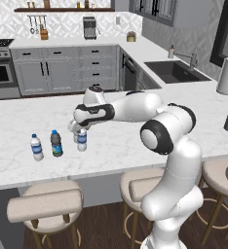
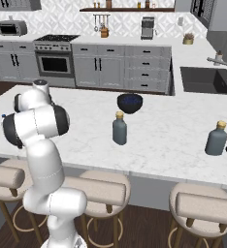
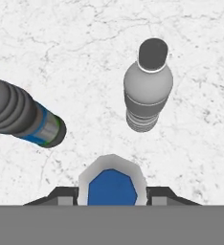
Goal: Move the plastic bottles in the middle to the plastics group, and the glass bottles in the middle to the glass group.
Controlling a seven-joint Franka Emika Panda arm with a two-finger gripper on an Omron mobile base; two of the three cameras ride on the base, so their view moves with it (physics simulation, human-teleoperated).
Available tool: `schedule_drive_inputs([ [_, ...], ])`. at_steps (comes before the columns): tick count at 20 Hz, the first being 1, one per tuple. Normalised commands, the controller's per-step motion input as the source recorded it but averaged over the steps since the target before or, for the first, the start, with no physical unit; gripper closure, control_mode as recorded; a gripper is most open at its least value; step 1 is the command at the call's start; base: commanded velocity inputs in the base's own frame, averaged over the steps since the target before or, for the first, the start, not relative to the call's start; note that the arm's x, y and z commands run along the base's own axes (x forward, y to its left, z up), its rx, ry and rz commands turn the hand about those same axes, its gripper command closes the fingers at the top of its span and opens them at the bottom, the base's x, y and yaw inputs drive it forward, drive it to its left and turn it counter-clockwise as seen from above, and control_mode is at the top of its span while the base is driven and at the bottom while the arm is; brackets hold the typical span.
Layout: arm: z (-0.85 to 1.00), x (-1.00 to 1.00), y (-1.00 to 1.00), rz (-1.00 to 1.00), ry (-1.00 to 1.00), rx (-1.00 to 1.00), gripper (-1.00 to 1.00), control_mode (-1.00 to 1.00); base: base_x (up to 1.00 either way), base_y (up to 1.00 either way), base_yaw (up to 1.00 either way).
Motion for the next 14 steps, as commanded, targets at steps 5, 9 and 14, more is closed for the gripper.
schedule_drive_inputs([
  [5, -0.01, 0.08, 0.19, 0.00, 0.00, -0.03, 1.00, -1.00, 0.00, 0.00, 0.00],
  [9, -0.20, -0.01, 0.14, 0.00, 0.00, -0.03, 1.00, -1.00, 0.00, 0.00, 0.00],
  [14, -0.32, -0.03, 0.03, 0.00, 0.00, -0.01, 1.00, -1.00, 0.00, 0.00, 0.00],
])
